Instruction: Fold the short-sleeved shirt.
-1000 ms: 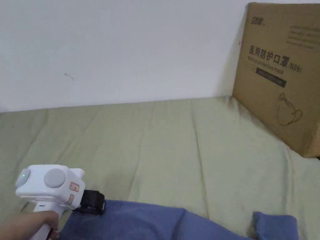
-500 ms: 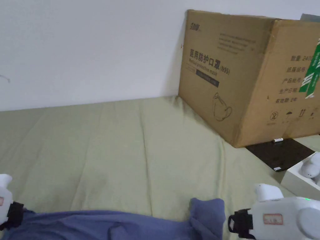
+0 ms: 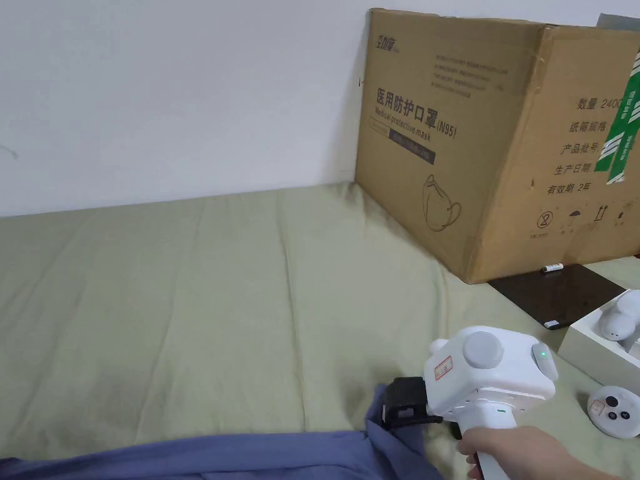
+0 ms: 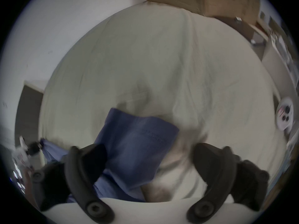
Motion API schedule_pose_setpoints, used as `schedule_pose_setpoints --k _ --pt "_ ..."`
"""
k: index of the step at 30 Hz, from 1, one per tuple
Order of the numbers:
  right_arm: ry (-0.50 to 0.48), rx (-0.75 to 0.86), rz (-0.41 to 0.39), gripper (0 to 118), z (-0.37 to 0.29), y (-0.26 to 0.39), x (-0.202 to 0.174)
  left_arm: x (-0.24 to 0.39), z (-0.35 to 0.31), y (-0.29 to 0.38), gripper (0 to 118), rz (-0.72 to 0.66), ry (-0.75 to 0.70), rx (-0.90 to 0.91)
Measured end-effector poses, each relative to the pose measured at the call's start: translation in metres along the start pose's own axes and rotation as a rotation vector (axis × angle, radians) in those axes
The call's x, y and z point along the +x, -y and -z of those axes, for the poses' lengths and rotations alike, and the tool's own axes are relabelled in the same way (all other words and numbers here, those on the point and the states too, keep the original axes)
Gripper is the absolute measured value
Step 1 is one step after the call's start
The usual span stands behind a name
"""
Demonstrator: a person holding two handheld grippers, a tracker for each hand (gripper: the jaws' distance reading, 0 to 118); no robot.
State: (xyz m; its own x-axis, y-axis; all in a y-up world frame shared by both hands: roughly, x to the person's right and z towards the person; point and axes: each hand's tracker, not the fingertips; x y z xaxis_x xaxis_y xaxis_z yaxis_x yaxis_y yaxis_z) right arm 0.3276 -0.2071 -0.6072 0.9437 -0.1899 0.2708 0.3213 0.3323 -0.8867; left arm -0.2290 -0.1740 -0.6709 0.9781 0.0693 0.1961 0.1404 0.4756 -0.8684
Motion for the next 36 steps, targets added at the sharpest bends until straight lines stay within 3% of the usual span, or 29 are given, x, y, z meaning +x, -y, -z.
schedule_pose_setpoints --k 2,3,5,6,8,12,20,22,27,31,36 --pt "0.057 0.018 -0.131 58 -0.008 0.006 -0.014 0.000 0.000 0.000 2 -0.003 -0.001 -0.002" --pt "0.023 0.019 -0.167 58 -0.012 0.009 -0.019 0.002 -0.002 0.000 2 -0.003 -0.002 -0.001" --pt "-0.053 -0.003 -0.163 9 -0.018 0.012 -0.024 0.005 -0.008 0.000 2 0.004 -0.008 0.005" --pt "-0.042 0.017 -0.149 7 -0.026 0.016 -0.027 0.006 -0.012 0.000 2 0.007 -0.013 0.011" --pt "-0.054 0.120 -0.144 7 -0.049 0.020 -0.029 0.006 -0.031 0.000 2 0.002 -0.016 0.051" --pt "-0.196 0.350 -0.134 7 -0.133 0.025 -0.029 0.004 -0.101 -0.002 2 -0.022 0.001 0.156" --pt "-0.279 0.547 -0.195 7 -0.298 0.011 -0.061 0.013 -0.293 -0.014 2 0.030 0.027 0.445" --pt "-0.253 0.619 -0.222 7 -0.336 0.003 -0.075 0.017 -0.335 -0.021 2 0.031 0.021 0.512" --pt "-0.236 0.738 -0.205 7 -0.416 -0.040 -0.108 0.023 -0.409 -0.052 2 0.024 -0.022 0.647" --pt "-0.189 0.835 -0.220 7 -0.462 -0.087 -0.139 0.032 -0.440 -0.095 2 0.064 -0.107 0.735" --pt "-0.079 0.954 -0.271 7 -0.500 -0.141 -0.179 0.027 -0.448 -0.150 2 -0.013 -0.152 0.828"
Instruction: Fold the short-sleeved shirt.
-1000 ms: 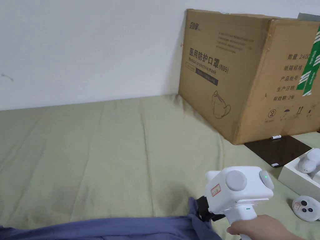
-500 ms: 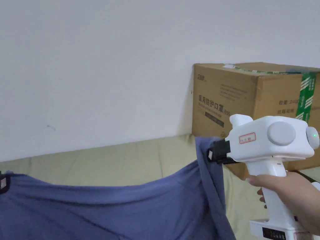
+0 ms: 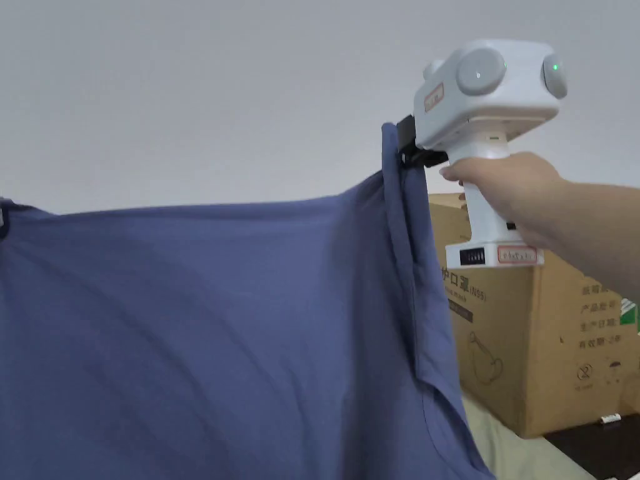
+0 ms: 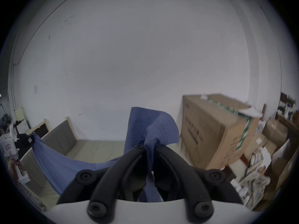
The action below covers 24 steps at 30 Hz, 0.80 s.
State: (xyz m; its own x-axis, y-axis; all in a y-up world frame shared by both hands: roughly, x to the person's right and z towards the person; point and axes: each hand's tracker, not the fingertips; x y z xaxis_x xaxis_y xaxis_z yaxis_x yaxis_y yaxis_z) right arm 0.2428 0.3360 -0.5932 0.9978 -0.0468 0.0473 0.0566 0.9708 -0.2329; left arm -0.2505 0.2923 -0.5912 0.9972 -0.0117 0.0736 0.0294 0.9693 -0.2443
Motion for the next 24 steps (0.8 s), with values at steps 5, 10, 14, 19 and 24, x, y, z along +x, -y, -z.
schedule_pose_setpoints --k 5,10,14,19,24 --pt "0.058 0.118 -0.113 7 0.026 -0.057 -0.018 0.002 0.032 -0.031 2 -0.016 -0.051 0.103" --pt "0.146 0.233 -0.247 7 0.028 -0.095 -0.044 0.007 0.061 -0.056 2 -0.025 -0.096 0.202" --pt "0.179 0.275 -0.272 7 0.027 -0.076 -0.054 0.013 0.091 -0.047 2 0.008 -0.119 0.210" --pt "0.179 0.145 -0.220 7 0.078 0.030 -0.046 0.029 0.128 0.045 2 0.049 -0.095 0.019" --pt "0.092 -0.244 -0.141 7 0.122 0.249 -0.024 0.049 0.153 0.236 2 -0.079 0.053 -0.365"
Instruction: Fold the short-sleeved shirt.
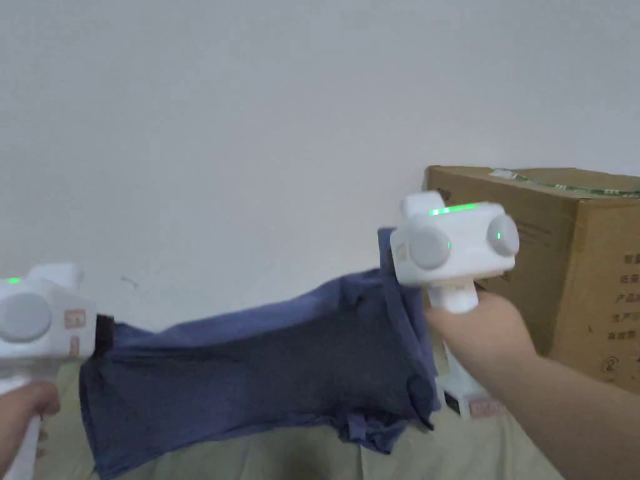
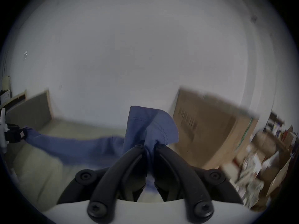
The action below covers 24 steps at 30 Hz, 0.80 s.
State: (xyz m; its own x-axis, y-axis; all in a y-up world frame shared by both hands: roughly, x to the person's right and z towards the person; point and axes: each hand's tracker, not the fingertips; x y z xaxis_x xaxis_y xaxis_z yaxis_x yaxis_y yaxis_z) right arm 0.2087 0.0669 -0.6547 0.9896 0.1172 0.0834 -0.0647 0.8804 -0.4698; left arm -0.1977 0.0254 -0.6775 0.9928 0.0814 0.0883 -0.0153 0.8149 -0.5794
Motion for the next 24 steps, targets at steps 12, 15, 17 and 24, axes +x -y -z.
schedule_pose_setpoints --k 12,15,17,24 --pt "-0.294 -0.400 -0.027 7 -0.145 0.323 0.036 -0.037 -0.101 0.293 2 -0.021 0.152 -0.345" --pt "-0.320 -0.413 0.046 7 -0.217 0.331 0.050 -0.040 -0.164 0.307 2 0.014 0.136 -0.321" --pt "-0.312 -0.438 0.086 7 -0.253 0.333 0.057 -0.041 -0.197 0.312 2 0.020 0.133 -0.346" --pt "-0.316 -0.540 0.038 7 -0.276 0.333 0.063 -0.048 -0.222 0.323 2 0.013 0.115 -0.433"
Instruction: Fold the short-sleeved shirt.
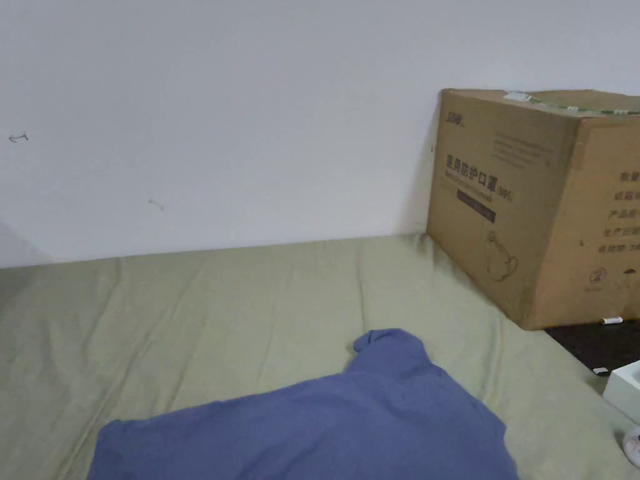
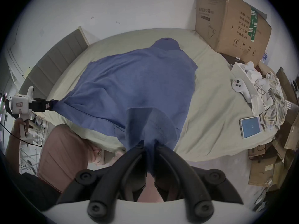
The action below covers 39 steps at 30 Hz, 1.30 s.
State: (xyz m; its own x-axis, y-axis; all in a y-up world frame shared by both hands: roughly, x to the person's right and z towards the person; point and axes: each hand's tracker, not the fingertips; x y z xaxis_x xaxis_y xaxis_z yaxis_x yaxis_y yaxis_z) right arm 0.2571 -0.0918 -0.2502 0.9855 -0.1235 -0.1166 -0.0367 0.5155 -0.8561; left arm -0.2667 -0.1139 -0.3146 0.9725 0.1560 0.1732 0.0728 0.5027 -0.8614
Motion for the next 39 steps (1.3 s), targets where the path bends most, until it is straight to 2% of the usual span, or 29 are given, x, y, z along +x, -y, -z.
schedule_pose_setpoints --k 4,5,6,7,8,9,10,12,14,17,19,20,21,22,23,24,25,27,28,29,30,33,34,35,36,37,39 --pt "0.029 -0.036 0.093 7 0.049 -0.015 0.020 -0.018 0.035 -0.002 3 -0.048 -0.018 -0.062" --pt "0.054 -0.044 0.106 11 0.063 -0.019 0.025 -0.022 0.043 -0.002 9 -0.056 -0.023 -0.076" --pt "0.082 -0.045 0.121 43 0.074 -0.023 0.029 -0.026 0.050 0.000 42 -0.075 -0.016 -0.078" --pt "0.087 -0.040 0.160 70 0.082 -0.026 0.035 -0.029 0.054 0.001 68 -0.112 -0.011 -0.080" --pt "0.087 -0.058 0.220 82 0.088 -0.029 0.042 -0.032 0.057 0.002 81 -0.145 -0.033 -0.081" --pt "0.095 -0.081 0.295 82 0.092 -0.030 0.048 -0.034 0.058 0.004 81 -0.171 -0.042 -0.084" --pt "0.082 -0.077 0.360 106 0.088 -0.029 0.052 -0.036 0.053 0.005 102 -0.170 -0.032 -0.063" --pt "0.039 -0.033 0.430 110 0.072 -0.027 0.056 -0.034 0.037 0.005 100 -0.190 -0.020 -0.029" --pt "0.077 0.035 0.416 110 0.047 -0.026 0.050 -0.029 0.015 0.004 101 -0.208 0.001 0.028" --pt "0.065 0.276 0.343 110 -0.006 -0.024 0.029 -0.012 -0.030 -0.001 101 -0.199 -0.026 0.234" --pt "0.026 0.460 0.319 110 -0.037 -0.020 0.010 0.005 -0.061 0.005 98 -0.209 -0.088 0.486" --pt "0.001 0.533 0.311 108 -0.045 -0.019 0.002 0.012 -0.072 0.008 92 -0.216 -0.077 0.580" --pt "-0.022 0.590 0.311 99 -0.050 -0.021 -0.006 0.017 -0.079 0.009 71 -0.212 -0.051 0.654" --pt "-0.035 0.621 0.310 71 -0.050 -0.026 -0.011 0.022 -0.082 0.007 43 -0.206 -0.027 0.702" --pt "-0.035 0.626 0.309 24 -0.049 -0.034 -0.017 0.026 -0.081 0.002 10 -0.201 -0.041 0.698" --pt "-0.001 0.604 0.320 1 -0.044 -0.043 -0.021 0.030 -0.078 -0.008 0 -0.202 -0.076 0.679" --pt "0.018 0.605 0.359 1 -0.041 -0.047 -0.022 0.032 -0.076 -0.014 0 -0.203 -0.072 0.663" --pt "-0.123 0.575 0.372 1 -0.028 -0.064 -0.021 0.017 -0.057 -0.039 0 -0.258 0.023 0.598" --pt "-0.113 0.574 0.366 1 -0.023 -0.069 -0.023 0.011 -0.045 -0.056 0 -0.288 0.042 0.556" --pt "-0.093 0.572 0.348 1 -0.017 -0.073 -0.027 0.002 -0.029 -0.078 0 -0.286 0.056 0.504" --pt "-0.073 0.549 0.297 1 -0.009 -0.078 -0.031 -0.016 -0.004 -0.108 0 -0.261 0.046 0.436" --pt "-0.088 0.479 0.241 1 0.017 -0.089 -0.035 -0.056 0.078 -0.191 0 -0.169 -0.027 0.233" --pt "-0.097 0.448 0.232 1 0.026 -0.092 -0.035 -0.074 0.113 -0.218 12 -0.165 -0.022 0.157" --pt "-0.096 0.418 0.226 1 0.034 -0.095 -0.037 -0.089 0.139 -0.235 50 -0.179 0.002 0.106" --pt "-0.094 0.386 0.228 1 0.043 -0.097 -0.037 -0.101 0.165 -0.251 102 -0.211 -0.014 0.086" --pt "-0.098 0.361 0.229 1 0.050 -0.099 -0.036 -0.110 0.186 -0.261 115 -0.241 -0.029 0.070" --pt "-0.114 0.327 0.244 1 0.063 -0.102 -0.033 -0.125 0.223 -0.276 117 -0.258 -0.041 0.071"
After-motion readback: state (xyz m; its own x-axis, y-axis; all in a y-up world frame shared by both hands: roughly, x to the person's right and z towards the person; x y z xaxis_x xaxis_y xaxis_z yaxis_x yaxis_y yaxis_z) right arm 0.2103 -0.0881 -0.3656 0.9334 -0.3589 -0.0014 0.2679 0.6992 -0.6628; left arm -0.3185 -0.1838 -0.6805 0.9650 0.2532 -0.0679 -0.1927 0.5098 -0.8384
